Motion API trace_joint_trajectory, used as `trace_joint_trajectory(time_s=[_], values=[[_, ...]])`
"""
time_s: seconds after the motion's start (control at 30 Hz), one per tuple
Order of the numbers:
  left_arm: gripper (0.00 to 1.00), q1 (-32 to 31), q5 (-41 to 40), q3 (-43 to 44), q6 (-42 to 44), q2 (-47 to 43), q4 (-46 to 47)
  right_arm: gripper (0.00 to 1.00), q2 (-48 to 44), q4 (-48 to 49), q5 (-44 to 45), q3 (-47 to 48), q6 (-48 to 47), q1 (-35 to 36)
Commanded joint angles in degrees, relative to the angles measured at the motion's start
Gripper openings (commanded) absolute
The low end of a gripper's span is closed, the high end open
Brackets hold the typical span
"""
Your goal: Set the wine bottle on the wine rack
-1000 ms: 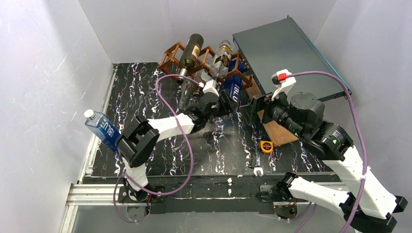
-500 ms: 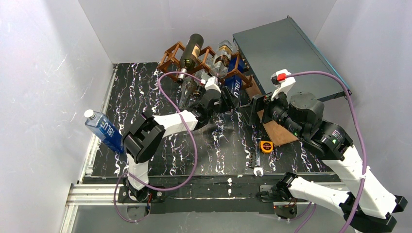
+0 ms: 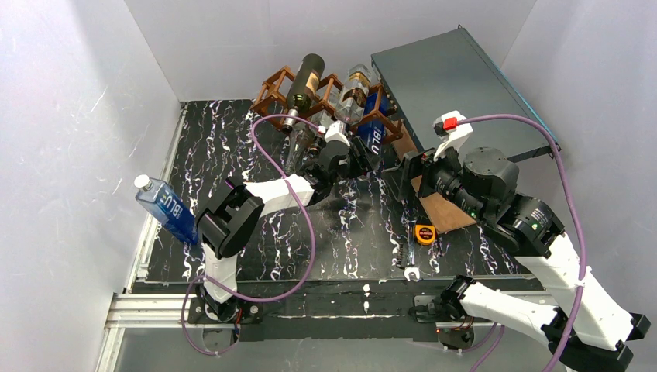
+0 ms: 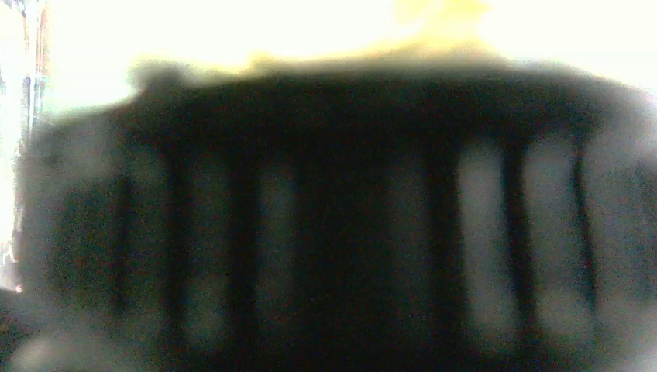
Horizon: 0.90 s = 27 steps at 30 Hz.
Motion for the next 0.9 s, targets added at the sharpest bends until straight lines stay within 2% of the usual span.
trace_joint_trajectory(time_s=[0.0, 0.07, 0.17, 0.57, 0.8, 0.87], values=[[0.47, 0.7, -1.8, 2.6, 0.2, -3.1, 11.3, 1.0, -0.7, 2.1, -0.1, 1.5, -0.1, 0.0], [0.57, 0.8, -1.7, 2.5, -0.1, -3.3, 11.3, 1.0, -0.6, 2.1, -0.2, 1.5, 0.0, 0.0], [0.64, 1.0, -1.7, 2.3, 0.1, -3.7, 11.3, 1.0, -0.6, 2.1, -0.3, 1.5, 0.2, 0.0], [0.75, 1.3, -0.5, -0.3, 0.3, -5.1, 10.8, 1.0, -0.3, 2.1, -0.4, 1.8, 0.2, 0.0], [0.91, 1.2, 1.2, -3.3, -0.5, -6.3, 10.5, 1.0, -0.4, 2.3, -0.4, 1.6, 0.5, 0.0], [0.93, 1.3, 1.8, -4.1, -0.9, -6.7, 10.4, 1.0, -0.4, 2.5, -0.6, 1.6, 0.7, 0.0]])
